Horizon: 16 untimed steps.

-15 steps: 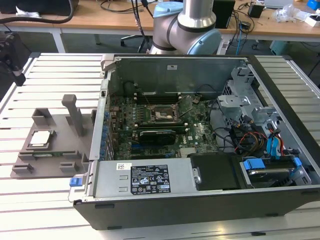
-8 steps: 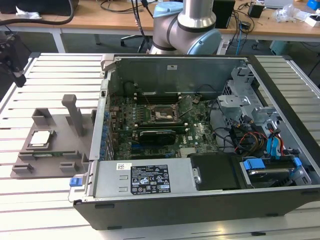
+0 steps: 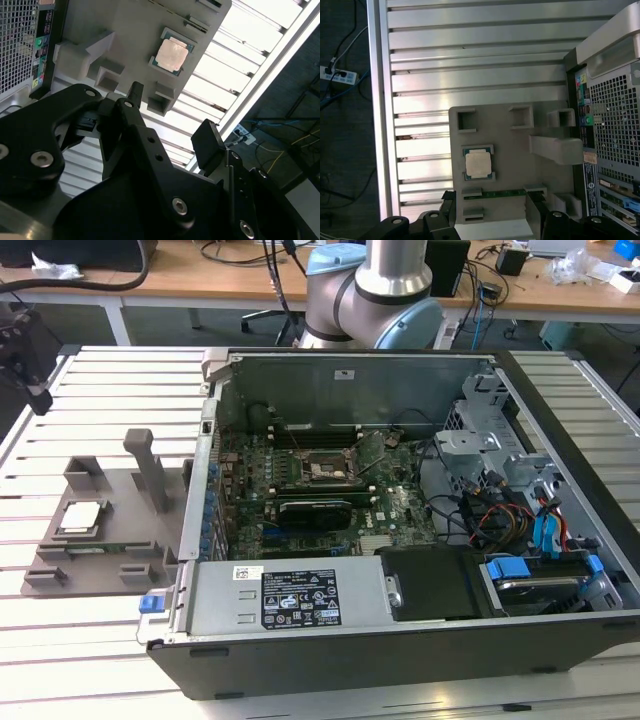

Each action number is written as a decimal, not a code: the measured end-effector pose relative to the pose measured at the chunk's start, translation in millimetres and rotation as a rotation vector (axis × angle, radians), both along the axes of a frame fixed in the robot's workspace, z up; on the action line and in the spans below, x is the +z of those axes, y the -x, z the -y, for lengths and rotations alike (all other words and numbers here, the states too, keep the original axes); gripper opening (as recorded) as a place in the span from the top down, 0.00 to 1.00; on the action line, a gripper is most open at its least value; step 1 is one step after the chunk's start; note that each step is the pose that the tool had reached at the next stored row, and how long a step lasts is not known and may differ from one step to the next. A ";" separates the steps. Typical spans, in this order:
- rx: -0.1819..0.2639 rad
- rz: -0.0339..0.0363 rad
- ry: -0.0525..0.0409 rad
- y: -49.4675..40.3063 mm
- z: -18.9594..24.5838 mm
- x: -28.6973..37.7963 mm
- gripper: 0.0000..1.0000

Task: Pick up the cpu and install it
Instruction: 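Pick up the cpu and move it towards the insertion slot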

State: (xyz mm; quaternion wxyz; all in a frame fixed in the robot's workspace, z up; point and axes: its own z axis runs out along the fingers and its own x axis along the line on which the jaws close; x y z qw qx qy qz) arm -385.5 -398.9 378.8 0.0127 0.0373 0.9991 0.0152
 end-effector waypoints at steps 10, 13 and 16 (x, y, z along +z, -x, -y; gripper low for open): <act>0.000 0.0000 0.0017 0.0 0.0 -1.5 0.34; 0.000 0.0001 0.0037 0.0 0.0 -3.4 0.34; 0.000 0.0000 0.0044 0.0 0.0 -3.7 0.34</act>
